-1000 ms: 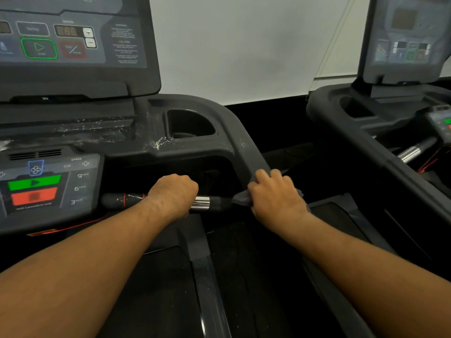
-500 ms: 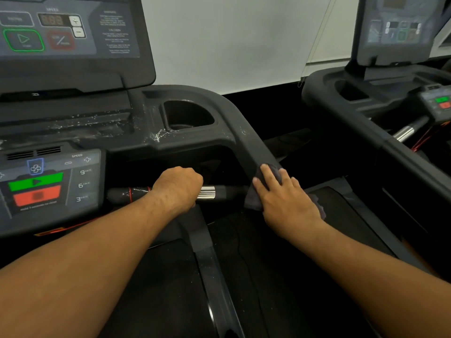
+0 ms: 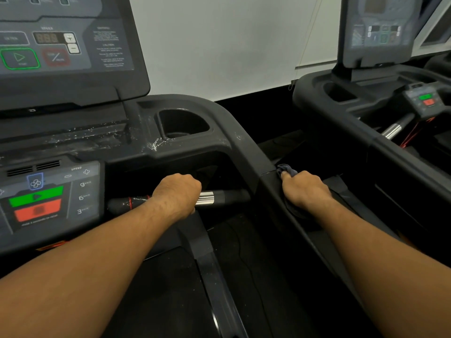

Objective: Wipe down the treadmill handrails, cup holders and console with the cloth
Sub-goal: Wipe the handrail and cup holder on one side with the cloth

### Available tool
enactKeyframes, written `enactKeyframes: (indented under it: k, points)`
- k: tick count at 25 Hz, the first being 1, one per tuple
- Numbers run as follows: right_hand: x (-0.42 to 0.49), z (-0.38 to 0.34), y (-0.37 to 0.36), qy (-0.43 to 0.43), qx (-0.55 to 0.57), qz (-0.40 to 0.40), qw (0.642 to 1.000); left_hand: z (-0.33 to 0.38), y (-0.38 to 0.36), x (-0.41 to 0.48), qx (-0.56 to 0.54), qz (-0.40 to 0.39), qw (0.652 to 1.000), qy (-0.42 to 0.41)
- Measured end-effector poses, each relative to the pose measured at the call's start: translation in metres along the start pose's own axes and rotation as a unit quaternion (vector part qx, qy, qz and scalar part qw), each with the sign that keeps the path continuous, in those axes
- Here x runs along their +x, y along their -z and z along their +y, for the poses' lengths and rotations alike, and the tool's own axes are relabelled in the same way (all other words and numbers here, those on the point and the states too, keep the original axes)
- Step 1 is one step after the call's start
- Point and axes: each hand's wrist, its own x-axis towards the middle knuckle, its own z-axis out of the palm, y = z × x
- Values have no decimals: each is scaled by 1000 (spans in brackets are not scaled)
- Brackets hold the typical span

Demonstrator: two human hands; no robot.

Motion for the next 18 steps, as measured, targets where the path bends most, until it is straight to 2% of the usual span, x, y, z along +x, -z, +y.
enactKeyframes:
  k: [5,8,10,14,16,18]
  points:
    - [-1,0,-6,155,-7,48,987,1,2,1,12,-5,1000,1]
    - [-16,5,-13,282,-82,95,951,2,3,1,20,-2,1000,1]
    - [-14,5,-15,330,-104,100,933,2,2,2,23,0,1000,5]
    - [3,2,-12,291,-10,73,954,2,3,2,21,-10,1000,11]
    - [12,2,-12,218,59,69,972,5,4,1,23,-12,1000,17]
    - [23,5,-7,101,147,54,983,6,4,0,24,-9,999,23]
